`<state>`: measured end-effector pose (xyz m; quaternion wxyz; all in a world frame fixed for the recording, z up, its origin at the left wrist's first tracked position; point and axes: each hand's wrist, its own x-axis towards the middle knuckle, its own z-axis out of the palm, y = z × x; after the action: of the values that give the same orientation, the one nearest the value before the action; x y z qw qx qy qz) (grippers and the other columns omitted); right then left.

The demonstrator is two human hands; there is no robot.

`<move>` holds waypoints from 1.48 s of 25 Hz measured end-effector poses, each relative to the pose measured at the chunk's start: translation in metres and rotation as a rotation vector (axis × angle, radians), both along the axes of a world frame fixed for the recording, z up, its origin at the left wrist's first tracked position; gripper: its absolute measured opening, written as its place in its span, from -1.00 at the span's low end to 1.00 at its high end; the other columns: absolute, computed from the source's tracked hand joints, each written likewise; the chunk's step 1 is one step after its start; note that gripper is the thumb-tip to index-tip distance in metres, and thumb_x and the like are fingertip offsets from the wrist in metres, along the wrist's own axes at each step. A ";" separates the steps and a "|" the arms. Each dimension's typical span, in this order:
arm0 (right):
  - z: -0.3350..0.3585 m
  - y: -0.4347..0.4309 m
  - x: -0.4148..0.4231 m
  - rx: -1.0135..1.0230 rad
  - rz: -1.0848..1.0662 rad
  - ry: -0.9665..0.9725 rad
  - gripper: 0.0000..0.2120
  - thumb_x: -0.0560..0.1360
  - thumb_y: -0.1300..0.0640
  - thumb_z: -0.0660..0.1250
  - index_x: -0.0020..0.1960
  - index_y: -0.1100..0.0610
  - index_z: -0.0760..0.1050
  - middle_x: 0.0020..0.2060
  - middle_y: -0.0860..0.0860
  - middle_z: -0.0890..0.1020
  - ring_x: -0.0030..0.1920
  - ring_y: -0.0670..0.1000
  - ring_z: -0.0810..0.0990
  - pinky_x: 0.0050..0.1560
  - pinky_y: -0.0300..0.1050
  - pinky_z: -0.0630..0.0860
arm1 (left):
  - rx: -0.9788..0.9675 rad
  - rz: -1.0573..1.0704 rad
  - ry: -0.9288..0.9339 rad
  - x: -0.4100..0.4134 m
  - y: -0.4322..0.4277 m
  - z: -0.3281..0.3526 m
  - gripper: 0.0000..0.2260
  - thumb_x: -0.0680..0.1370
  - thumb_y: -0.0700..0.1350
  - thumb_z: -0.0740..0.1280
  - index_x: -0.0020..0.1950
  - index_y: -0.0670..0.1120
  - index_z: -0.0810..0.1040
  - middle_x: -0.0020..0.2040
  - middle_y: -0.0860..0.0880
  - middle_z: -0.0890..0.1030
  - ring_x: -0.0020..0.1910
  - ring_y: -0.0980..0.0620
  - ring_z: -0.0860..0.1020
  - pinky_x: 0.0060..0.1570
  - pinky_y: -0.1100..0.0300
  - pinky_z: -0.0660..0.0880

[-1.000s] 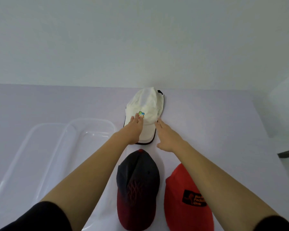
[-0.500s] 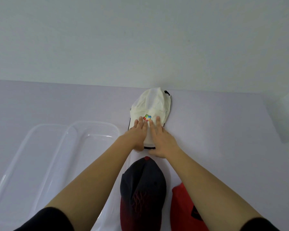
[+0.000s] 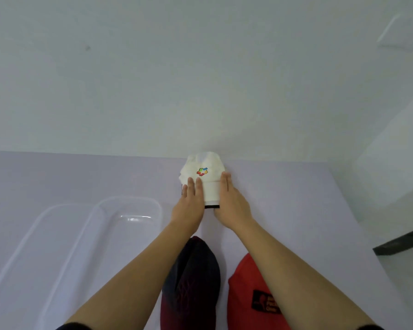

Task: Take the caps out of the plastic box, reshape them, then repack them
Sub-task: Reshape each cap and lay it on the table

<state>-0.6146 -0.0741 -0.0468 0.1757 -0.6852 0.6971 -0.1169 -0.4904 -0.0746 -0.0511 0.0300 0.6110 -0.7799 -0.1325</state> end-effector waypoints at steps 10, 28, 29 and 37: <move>0.054 0.061 -0.008 -0.262 -0.116 -0.077 -0.29 0.51 0.30 0.11 0.52 0.15 -0.22 0.54 0.10 -0.04 0.43 0.17 0.24 0.19 0.08 0.42 | -0.149 0.126 0.405 -0.008 0.040 0.055 -0.43 0.52 -0.29 0.12 0.51 -0.13 0.02 0.40 -0.19 0.32 0.07 -0.28 0.52 -0.11 0.00 0.44; 0.069 0.126 0.015 -0.231 -0.135 -0.313 -0.26 0.50 0.29 0.19 0.53 0.09 -0.16 0.52 0.09 0.09 0.37 0.14 0.33 0.26 0.00 0.39 | -0.256 0.032 0.677 0.018 0.103 0.057 -0.52 0.46 -0.41 0.12 0.37 -0.18 0.28 0.10 -0.08 0.48 -0.10 -0.07 0.48 -0.20 0.11 0.43; 0.069 0.126 0.016 -0.229 -0.145 -0.382 -0.27 0.50 0.28 0.19 0.53 0.05 -0.14 0.49 0.07 0.16 0.36 0.13 0.35 0.25 0.00 0.41 | -0.234 0.048 0.725 0.018 0.107 0.059 -0.53 0.47 -0.41 0.10 0.37 -0.15 0.29 0.08 -0.06 0.49 -0.10 -0.06 0.48 -0.18 0.13 0.42; 0.068 0.128 0.034 -0.200 -0.161 -0.668 -0.44 0.58 0.13 0.13 0.50 -0.04 -0.02 0.22 -0.16 0.30 0.25 -0.07 0.35 0.23 -0.13 0.34 | -0.075 0.145 0.927 0.019 0.116 0.073 -0.63 0.54 -0.34 0.06 0.28 -0.07 0.40 -0.05 -0.01 0.57 -0.19 0.10 0.52 -0.20 0.29 0.48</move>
<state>-0.5803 0.0540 0.0208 0.3161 -0.5659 0.6380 -0.4155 -0.4712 0.0417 0.0216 0.4064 0.5387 -0.6439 -0.3605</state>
